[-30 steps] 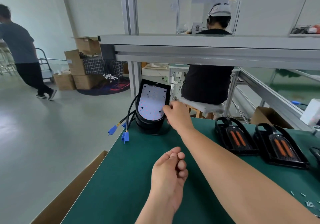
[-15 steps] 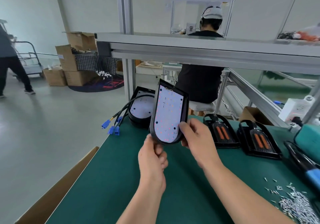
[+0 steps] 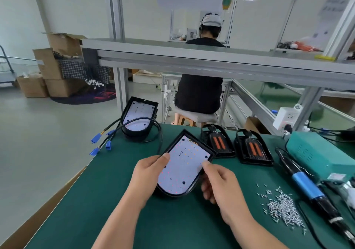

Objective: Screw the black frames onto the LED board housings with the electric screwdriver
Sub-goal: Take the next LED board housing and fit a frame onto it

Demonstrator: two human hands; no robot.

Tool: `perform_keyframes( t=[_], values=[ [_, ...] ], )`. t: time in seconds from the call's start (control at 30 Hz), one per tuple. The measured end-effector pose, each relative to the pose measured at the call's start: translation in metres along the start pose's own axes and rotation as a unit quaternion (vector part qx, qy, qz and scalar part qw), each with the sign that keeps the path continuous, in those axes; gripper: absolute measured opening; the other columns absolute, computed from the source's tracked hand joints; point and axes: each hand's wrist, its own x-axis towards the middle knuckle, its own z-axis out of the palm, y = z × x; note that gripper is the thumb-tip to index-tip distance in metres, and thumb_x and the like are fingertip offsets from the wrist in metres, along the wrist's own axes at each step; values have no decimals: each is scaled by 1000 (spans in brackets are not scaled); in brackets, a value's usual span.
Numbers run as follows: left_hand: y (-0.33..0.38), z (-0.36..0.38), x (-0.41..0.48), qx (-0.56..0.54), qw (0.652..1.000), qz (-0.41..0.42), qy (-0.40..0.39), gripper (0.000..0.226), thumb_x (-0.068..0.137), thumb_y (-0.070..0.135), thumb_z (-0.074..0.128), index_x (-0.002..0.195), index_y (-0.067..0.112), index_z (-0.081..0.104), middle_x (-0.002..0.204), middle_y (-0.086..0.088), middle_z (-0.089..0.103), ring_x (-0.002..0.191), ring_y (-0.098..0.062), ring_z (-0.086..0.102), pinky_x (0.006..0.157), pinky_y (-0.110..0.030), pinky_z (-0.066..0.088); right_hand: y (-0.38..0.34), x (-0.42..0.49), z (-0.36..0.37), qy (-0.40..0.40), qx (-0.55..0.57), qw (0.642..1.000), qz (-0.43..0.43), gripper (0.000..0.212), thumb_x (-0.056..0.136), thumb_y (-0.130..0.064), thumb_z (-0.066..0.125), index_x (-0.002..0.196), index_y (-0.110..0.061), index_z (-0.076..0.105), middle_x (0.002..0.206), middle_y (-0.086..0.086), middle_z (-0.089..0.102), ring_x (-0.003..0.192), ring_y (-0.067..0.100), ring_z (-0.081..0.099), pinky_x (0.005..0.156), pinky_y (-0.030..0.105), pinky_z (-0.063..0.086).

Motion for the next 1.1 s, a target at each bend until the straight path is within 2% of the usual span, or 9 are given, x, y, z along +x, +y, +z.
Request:
perform_keyframes(
  t=[0.13,0.27,0.33,0.43,0.6,0.73,0.87,1.0,1.1],
  values=[
    [1,3,-4,53,998,-14,-34,69,81,66,64,76,2,36,82,-15,24,80,-32,24,72,-38,16,5,12,-25,92,26,995,-13,52,86,-64,62,72,-19,40,64,0,37,60,20,35,50,32,27],
    [2,1,-6,101,990,-10,-94,63,93,58,68,73,5,40,81,-11,21,71,-22,22,62,-31,17,6,25,-46,148,51,987,-25,46,85,-61,66,76,-16,60,64,-6,55,58,10,51,58,33,44],
    [3,-1,-8,115,981,-3,-154,60,94,55,69,69,12,36,76,-6,21,68,-20,21,58,-27,18,4,31,-58,121,68,990,-13,46,92,-55,68,86,-9,71,76,-2,70,65,10,61,60,27,49],
    [5,-3,-12,156,957,9,-246,60,92,53,73,68,17,32,73,-3,20,67,-20,20,58,-29,16,1,31,-73,43,36,998,7,31,102,-46,66,93,-20,81,94,6,81,77,20,75,66,30,55],
    [7,3,-15,194,928,25,-317,68,89,57,77,68,13,30,74,-6,20,67,-22,19,58,-30,15,1,26,-81,2,-61,998,-9,21,102,-38,67,88,-28,80,92,0,81,71,9,71,66,32,51],
    [3,14,-16,218,924,25,-312,74,82,64,81,67,13,30,72,-7,20,66,-21,20,58,-31,16,0,35,-95,87,-131,986,-52,10,96,-33,69,88,-31,76,87,-9,75,75,6,67,69,29,49],
    [-2,26,-16,241,937,18,-254,70,69,71,80,73,5,56,68,-7,33,63,-18,30,62,-32,25,-1,50,-120,183,-218,956,-73,18,95,-29,69,112,-29,73,106,-16,69,103,9,65,83,31,47],
    [-3,36,-20,236,950,34,-204,52,59,73,80,89,31,76,68,1,56,64,-8,48,64,-29,41,3,68,-141,215,-350,911,-40,45,95,-32,69,137,-18,62,133,11,58,129,34,47,103,47,42],
    [-3,34,-19,201,956,44,-211,39,70,61,86,90,31,73,64,6,38,59,-8,37,58,-21,36,7,77,-148,208,-409,888,-11,61,94,-41,70,145,-12,57,141,20,56,134,42,42,111,52,40]
  ],
)
